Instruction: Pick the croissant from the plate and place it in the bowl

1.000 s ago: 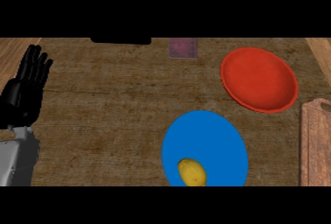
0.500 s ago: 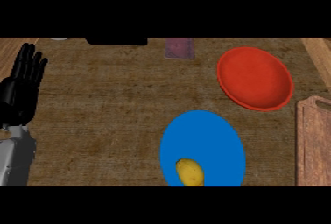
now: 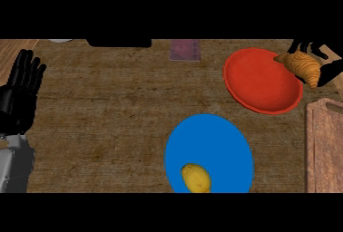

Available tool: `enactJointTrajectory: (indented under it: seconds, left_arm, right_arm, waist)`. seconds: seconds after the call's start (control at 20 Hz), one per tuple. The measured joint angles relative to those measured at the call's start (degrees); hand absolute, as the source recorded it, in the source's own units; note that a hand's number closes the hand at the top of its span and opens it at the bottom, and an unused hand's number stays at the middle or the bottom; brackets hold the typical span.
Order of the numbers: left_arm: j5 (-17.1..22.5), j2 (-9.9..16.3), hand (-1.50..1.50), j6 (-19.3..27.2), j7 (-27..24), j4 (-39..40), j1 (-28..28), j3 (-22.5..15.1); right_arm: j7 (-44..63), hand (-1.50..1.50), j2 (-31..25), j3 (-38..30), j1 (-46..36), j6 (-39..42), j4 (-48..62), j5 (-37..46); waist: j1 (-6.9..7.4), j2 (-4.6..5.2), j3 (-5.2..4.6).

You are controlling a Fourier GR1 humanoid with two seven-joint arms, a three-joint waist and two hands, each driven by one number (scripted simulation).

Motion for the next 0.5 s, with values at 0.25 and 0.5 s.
enactJointTrajectory:
  seconds: [0.25, 0.5]
  left_arm:
    - [0.49, 0.08, 0.0, -0.53, 0.81, -0.67, -0.36, -0.14]
    - [0.2, 0.03, 0.0, -0.49, 0.34, -0.48, -0.43, -0.17]
  right_arm:
    - [4.41, -1.5, 3.8, -1.17, 0.5, -5.11, 5.85, 0.73]
    - [5.26, -1.5, 7.38, -4.62, 0.08, -4.84, 10.36, -2.38]
  waist:
    - [0.48, 0.28, 0.04]
    - [0.77, 0.41, 0.08]
